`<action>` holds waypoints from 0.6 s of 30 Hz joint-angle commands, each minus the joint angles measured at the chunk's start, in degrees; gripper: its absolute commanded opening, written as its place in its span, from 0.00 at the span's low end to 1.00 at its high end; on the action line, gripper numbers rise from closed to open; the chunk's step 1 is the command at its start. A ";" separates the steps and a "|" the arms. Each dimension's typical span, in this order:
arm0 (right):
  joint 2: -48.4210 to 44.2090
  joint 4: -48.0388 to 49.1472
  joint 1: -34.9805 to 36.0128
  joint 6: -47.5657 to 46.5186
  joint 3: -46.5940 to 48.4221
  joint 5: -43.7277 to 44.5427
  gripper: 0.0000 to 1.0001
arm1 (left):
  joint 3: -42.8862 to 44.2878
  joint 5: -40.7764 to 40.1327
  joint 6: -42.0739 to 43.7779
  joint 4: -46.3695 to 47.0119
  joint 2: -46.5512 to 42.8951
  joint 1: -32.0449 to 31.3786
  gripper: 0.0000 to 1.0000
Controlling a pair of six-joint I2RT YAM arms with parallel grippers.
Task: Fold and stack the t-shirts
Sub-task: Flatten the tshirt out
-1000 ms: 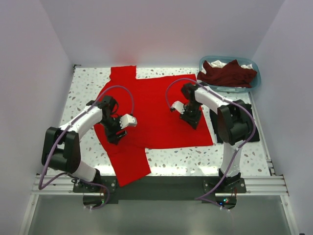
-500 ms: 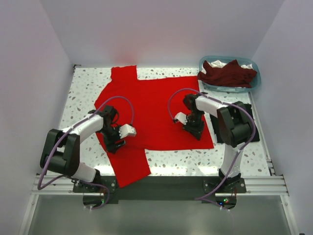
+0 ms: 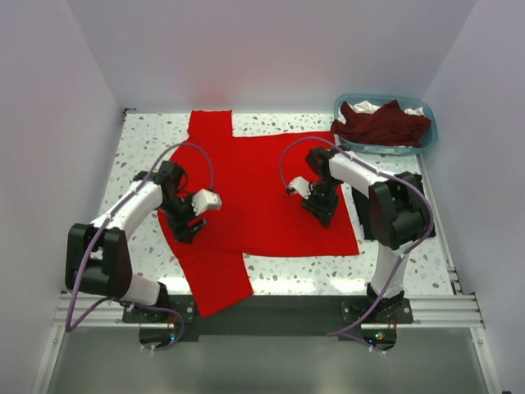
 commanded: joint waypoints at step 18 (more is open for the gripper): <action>-0.45 -4.44 -3.38 2.63 7.90 -1.00 0.34 | 7.57 -3.97 4.54 7.99 15.55 24.10 0.65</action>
